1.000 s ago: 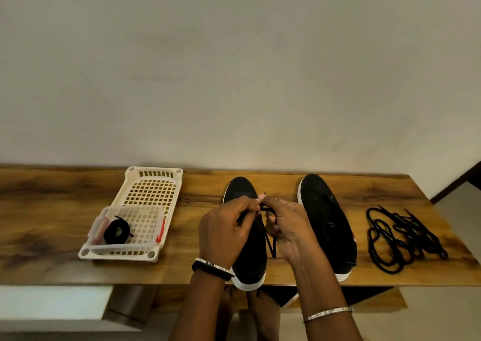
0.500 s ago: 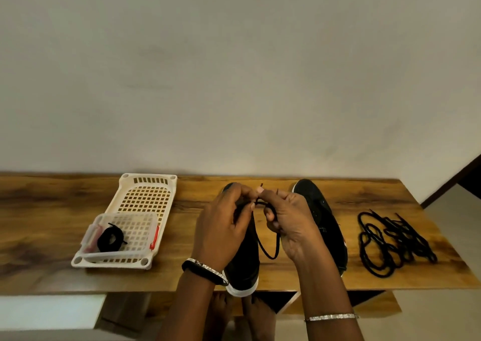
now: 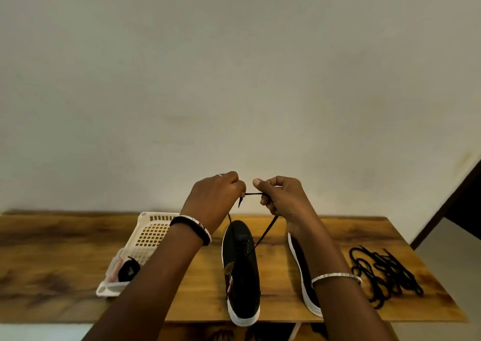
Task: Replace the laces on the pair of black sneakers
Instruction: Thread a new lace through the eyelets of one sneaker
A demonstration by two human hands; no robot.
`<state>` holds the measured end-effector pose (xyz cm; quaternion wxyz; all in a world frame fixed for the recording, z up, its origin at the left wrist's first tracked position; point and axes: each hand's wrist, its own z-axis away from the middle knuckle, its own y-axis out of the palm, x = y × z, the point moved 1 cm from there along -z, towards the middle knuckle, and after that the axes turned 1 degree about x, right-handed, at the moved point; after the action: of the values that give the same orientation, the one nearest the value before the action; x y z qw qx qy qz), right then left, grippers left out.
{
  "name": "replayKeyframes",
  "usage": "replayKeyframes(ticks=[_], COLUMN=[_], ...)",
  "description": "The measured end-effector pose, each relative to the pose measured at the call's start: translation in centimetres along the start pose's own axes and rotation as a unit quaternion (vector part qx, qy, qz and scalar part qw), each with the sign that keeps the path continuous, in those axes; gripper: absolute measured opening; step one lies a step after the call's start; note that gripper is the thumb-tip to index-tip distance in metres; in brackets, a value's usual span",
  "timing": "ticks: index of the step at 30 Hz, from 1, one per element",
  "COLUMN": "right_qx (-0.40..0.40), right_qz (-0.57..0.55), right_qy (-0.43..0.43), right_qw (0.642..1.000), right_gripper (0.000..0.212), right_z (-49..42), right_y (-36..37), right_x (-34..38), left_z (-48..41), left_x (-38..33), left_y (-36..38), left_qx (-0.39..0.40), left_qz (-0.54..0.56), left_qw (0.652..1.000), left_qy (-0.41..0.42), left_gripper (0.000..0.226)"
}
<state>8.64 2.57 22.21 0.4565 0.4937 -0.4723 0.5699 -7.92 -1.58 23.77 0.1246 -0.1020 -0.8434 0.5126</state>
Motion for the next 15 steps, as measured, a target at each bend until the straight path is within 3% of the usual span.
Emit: replayKeyframes(ticks=[4, 9, 12, 15], right_qx=[0.033, 0.066, 0.07, 0.085], right_qz=[0.073, 0.213, 0.197, 0.112], right_qy=[-0.087, -0.146, -0.18, -0.158], right_qw=[0.993, 0.964, 0.961, 0.977], right_gripper=[0.028, 0.027, 0.021, 0.02], right_z=[1.9, 3.3, 3.3, 3.5], right_y=[-0.3, 0.2, 0.7, 0.5], right_x=[0.4, -0.2, -0.1, 0.5], left_z=[-1.2, -1.4, -1.6, -1.7], left_x=[0.7, 1.5, 1.8, 2.1], left_y=[-1.8, -2.7, -3.1, -3.6], left_qx=[0.042, 0.12, 0.109, 0.099], left_qz=[0.025, 0.197, 0.286, 0.361], left_qw=[0.997, 0.967, 0.944, 0.915], left_qy=[-0.054, -0.111, -0.121, -0.153], left_gripper=[0.024, 0.021, 0.018, 0.017])
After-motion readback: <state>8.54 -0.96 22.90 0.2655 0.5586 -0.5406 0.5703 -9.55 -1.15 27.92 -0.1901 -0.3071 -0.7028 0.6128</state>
